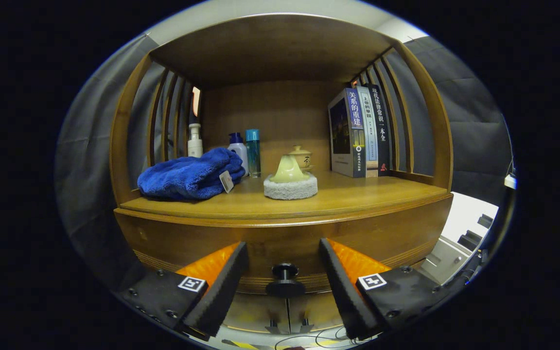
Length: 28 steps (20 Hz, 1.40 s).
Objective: Pull open the drawer, take out the items inside it, and place them on the countertop above the cabinet.
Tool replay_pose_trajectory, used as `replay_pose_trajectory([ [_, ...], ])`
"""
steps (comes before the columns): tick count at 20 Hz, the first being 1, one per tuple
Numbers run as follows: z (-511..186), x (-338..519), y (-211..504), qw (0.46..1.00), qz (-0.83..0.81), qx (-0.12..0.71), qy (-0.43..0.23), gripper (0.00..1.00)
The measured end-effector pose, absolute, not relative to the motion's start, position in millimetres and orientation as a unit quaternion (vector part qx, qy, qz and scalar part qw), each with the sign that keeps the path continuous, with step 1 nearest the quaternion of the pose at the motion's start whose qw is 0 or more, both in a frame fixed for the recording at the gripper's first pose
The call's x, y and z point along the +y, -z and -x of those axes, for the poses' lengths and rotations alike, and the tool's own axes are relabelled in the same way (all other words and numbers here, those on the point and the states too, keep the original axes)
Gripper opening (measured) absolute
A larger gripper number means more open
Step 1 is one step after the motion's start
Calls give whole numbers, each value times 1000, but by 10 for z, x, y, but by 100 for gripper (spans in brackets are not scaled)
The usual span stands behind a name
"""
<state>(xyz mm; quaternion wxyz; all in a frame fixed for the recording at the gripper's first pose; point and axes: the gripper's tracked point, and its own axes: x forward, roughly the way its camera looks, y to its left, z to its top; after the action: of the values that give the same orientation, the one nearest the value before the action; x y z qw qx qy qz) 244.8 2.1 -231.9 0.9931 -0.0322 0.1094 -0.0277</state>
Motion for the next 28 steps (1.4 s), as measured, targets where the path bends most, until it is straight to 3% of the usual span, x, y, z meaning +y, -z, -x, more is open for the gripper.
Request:
replay_pose_trajectory([
  [8, -2058, 233, 2020, 995, 29, 98, 17, 99],
  [19, -492, 573, 515, 996, 10, 45, -74, 98],
  [28, 755, 256, -218, 997, 44, -10, -55, 98],
])
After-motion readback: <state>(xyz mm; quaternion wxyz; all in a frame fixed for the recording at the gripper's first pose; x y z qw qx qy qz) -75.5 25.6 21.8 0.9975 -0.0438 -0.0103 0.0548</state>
